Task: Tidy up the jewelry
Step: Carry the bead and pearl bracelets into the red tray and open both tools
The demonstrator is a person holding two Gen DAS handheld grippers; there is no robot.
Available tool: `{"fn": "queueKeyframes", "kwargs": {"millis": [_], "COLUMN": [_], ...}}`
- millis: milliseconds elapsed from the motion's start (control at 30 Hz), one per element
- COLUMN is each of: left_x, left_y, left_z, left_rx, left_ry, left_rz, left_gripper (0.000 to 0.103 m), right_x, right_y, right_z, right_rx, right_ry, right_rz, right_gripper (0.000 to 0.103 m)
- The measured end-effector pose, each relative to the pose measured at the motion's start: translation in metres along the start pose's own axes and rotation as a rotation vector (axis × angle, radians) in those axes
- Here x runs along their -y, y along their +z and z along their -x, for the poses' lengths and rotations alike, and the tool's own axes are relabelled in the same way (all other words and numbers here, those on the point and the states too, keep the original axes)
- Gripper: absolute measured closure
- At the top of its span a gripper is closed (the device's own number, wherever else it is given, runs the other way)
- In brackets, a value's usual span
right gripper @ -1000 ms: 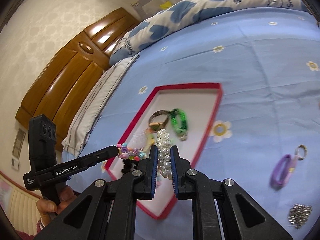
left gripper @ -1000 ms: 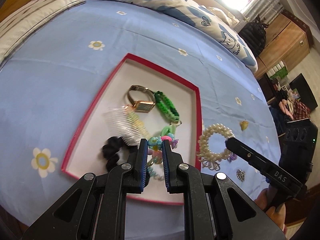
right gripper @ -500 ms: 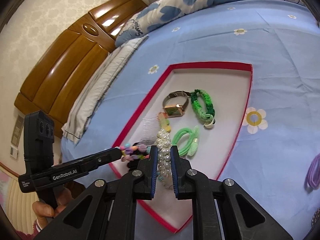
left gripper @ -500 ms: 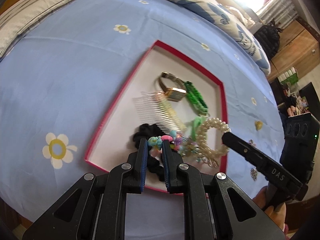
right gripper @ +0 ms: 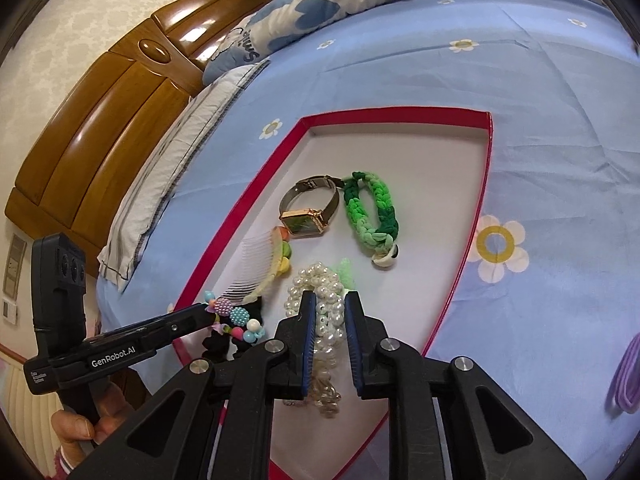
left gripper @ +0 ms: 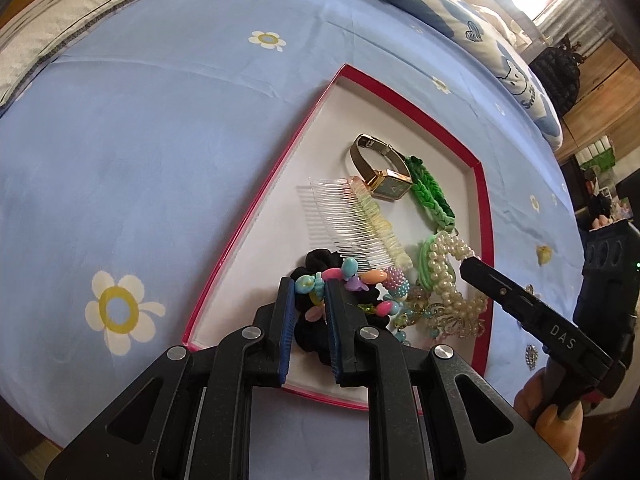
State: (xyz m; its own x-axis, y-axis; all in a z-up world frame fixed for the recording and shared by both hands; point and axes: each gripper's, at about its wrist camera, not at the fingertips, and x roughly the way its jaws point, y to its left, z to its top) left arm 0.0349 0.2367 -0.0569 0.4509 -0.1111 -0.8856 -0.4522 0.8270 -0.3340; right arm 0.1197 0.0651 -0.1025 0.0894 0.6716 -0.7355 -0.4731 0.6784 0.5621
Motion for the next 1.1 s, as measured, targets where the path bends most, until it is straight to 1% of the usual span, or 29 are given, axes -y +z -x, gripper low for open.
{"fn": "queueKeyframes", "kwargs": {"millis": [133, 200, 233, 267, 300, 333, 367, 533, 600, 667, 767, 833, 1100], "left_x": [0.001, 0.002, 0.003, 0.004, 0.003, 0.003, 0.003, 0.005, 0.007, 0.008, 0.013, 0.017, 0.033], "left_y": [0.000, 0.000, 0.001, 0.000, 0.000, 0.000, -0.001, -0.002, -0.003, -0.003, -0.003, -0.004, -0.009], "left_z": [0.002, 0.002, 0.002, 0.003, 0.004, 0.005, 0.006, 0.013, 0.016, 0.021, 0.026, 0.029, 0.034], "left_rx": [-0.002, -0.002, -0.002, -0.001, 0.001, 0.005, 0.007, 0.016, 0.021, 0.034, 0.050, 0.056, 0.061], "left_ry": [0.008, 0.013, 0.017, 0.018, 0.018, 0.017, 0.018, 0.016, 0.018, 0.012, 0.010, 0.007, -0.010], "left_rz": [0.000, -0.003, -0.003, -0.003, -0.001, 0.002, 0.004, -0.003, -0.008, -0.011, -0.022, -0.034, -0.064], "left_gripper": [0.089, 0.089, 0.087, 0.082, 0.080, 0.076, 0.074, 0.074, 0.070, 0.064, 0.064, 0.064, 0.064], "right_x": [0.001, 0.002, 0.002, 0.003, 0.003, 0.003, 0.003, 0.001, 0.000, -0.001, -0.002, -0.001, 0.010], "right_y": [0.000, 0.000, 0.000, -0.001, -0.001, -0.001, -0.002, -0.002, -0.003, -0.003, -0.004, -0.006, -0.014], "right_z": [-0.001, 0.000, 0.000, 0.001, 0.002, 0.003, 0.004, 0.009, 0.011, 0.014, 0.024, 0.033, 0.065], "right_rx": [-0.002, -0.001, 0.000, 0.002, 0.003, 0.005, 0.007, 0.018, 0.022, 0.029, 0.047, 0.065, 0.115], "right_ry": [0.001, 0.001, 0.001, 0.002, 0.004, 0.005, 0.005, 0.006, 0.007, 0.011, 0.017, 0.016, -0.004], "right_rz": [-0.006, -0.009, -0.011, -0.013, -0.013, -0.014, -0.015, -0.013, -0.012, -0.013, -0.015, -0.015, -0.036], "right_gripper": [0.085, 0.083, 0.078, 0.075, 0.068, 0.065, 0.065, 0.065, 0.065, 0.065, 0.064, 0.060, 0.058]}}
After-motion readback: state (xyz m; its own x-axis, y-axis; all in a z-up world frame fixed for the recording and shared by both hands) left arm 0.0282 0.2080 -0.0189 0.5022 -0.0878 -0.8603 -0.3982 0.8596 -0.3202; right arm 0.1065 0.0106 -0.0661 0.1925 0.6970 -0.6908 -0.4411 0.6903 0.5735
